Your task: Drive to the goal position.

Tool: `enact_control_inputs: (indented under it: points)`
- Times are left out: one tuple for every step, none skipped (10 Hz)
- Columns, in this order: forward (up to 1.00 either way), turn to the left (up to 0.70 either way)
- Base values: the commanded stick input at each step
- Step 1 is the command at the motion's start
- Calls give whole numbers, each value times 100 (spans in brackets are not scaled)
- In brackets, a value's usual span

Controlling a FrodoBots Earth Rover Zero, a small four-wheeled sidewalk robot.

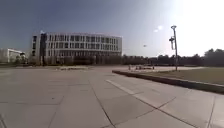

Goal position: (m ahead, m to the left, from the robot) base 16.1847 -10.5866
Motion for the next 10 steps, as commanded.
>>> enact_control_inputs:
  points:
    - [6, 0]
    - [6, 0]
    - [5, 0]
    - [6, 0]
    - [6, 0]
    - [6, 0]
    - [6, 0]
    - [6, 0]
    - [6, 0]
    - [6, 0]
